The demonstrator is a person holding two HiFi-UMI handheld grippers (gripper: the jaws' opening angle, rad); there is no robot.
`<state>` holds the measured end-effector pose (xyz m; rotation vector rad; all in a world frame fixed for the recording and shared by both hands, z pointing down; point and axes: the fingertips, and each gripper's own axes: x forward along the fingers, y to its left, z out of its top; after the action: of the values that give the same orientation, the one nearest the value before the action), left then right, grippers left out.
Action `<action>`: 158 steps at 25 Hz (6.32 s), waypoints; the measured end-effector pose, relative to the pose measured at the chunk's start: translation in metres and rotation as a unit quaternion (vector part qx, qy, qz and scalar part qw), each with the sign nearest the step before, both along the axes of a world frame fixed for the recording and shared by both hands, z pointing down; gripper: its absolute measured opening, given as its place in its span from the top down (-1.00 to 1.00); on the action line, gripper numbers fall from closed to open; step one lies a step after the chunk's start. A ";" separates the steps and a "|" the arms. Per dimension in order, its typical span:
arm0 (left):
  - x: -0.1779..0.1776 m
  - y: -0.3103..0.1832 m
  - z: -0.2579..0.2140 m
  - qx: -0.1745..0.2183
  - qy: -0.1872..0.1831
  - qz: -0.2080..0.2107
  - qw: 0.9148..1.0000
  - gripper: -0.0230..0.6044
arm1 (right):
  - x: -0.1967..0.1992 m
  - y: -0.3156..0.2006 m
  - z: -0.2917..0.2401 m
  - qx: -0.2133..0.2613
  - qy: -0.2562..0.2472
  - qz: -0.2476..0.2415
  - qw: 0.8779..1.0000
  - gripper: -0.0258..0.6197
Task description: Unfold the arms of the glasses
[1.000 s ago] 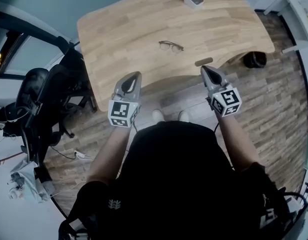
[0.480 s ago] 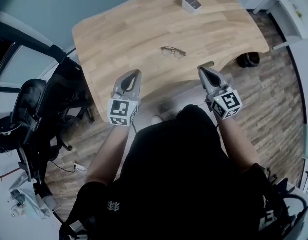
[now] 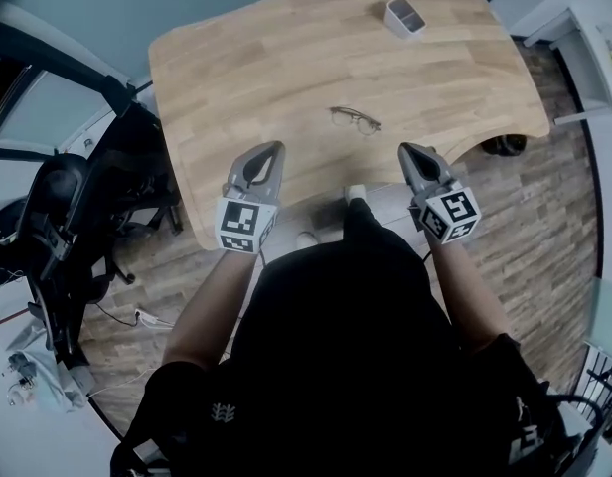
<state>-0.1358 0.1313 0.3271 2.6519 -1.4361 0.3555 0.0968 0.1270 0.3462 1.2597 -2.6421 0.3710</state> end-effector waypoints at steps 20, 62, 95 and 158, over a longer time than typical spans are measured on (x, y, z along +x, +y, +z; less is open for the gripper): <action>0.039 -0.124 0.025 -0.049 -0.073 -0.110 0.990 0.91 | -0.019 -0.155 0.078 -0.072 0.016 -0.195 0.978 0.92; 0.052 -0.148 0.162 -0.147 -0.028 0.001 0.989 0.90 | -0.088 -0.148 0.215 -0.165 0.159 -0.331 0.915 0.86; 0.171 -0.125 0.159 -0.165 0.045 0.226 0.959 0.25 | -0.062 -0.129 0.164 -0.069 0.083 -0.333 0.937 0.80; 0.154 -0.189 0.232 -0.261 -0.082 0.154 0.949 0.29 | -0.010 -0.159 0.202 -0.169 0.099 -0.135 0.971 0.61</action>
<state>0.0185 -0.0581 0.5593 2.4257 -0.7954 0.8672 0.0869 -0.0321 0.5486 0.7791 -2.4053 0.5850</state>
